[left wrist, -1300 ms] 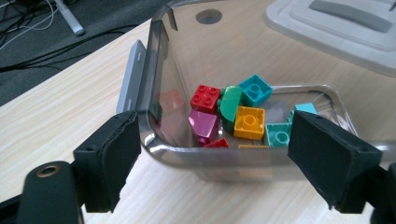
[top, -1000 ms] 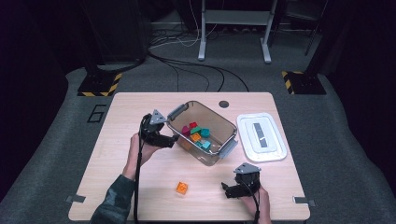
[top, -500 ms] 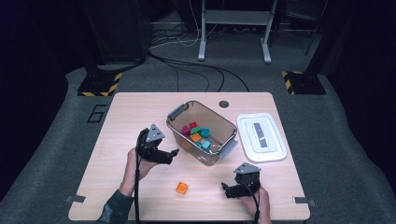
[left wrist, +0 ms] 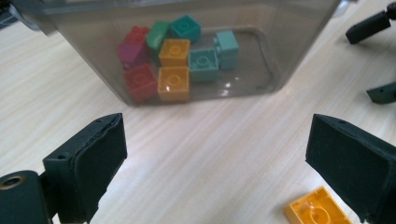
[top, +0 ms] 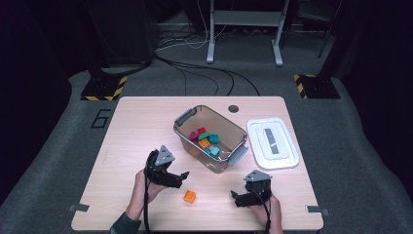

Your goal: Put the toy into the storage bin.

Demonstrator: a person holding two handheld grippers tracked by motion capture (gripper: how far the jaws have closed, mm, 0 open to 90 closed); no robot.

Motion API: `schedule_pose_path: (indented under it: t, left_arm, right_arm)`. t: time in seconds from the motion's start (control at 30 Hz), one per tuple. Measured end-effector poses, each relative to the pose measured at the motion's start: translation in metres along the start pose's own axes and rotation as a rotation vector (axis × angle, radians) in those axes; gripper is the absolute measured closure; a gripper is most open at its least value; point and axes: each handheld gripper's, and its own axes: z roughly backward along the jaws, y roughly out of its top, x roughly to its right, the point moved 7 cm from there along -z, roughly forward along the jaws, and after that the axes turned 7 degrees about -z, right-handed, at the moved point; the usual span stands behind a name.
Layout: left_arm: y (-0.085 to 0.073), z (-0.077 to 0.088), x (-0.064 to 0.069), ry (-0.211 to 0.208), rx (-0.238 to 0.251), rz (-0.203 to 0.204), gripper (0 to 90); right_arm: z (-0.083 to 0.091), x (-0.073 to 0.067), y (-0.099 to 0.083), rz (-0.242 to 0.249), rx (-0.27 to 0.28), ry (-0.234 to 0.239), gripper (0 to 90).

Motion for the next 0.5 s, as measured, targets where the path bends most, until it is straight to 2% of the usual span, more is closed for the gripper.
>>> schedule_pose_path:
  t: [0.33,0.5]
  left_arm:
    - [-0.024,-0.013,0.027,-0.042,-0.037,0.002,1.8]
    - [-0.034,-0.021,0.039,-0.065,-0.07,-0.005,0.8]
  right_arm:
    - [0.0,0.0,0.0,0.005,-0.001,0.0,0.0]
    - [0.0,0.0,0.0,0.004,-0.001,0.0,0.0]
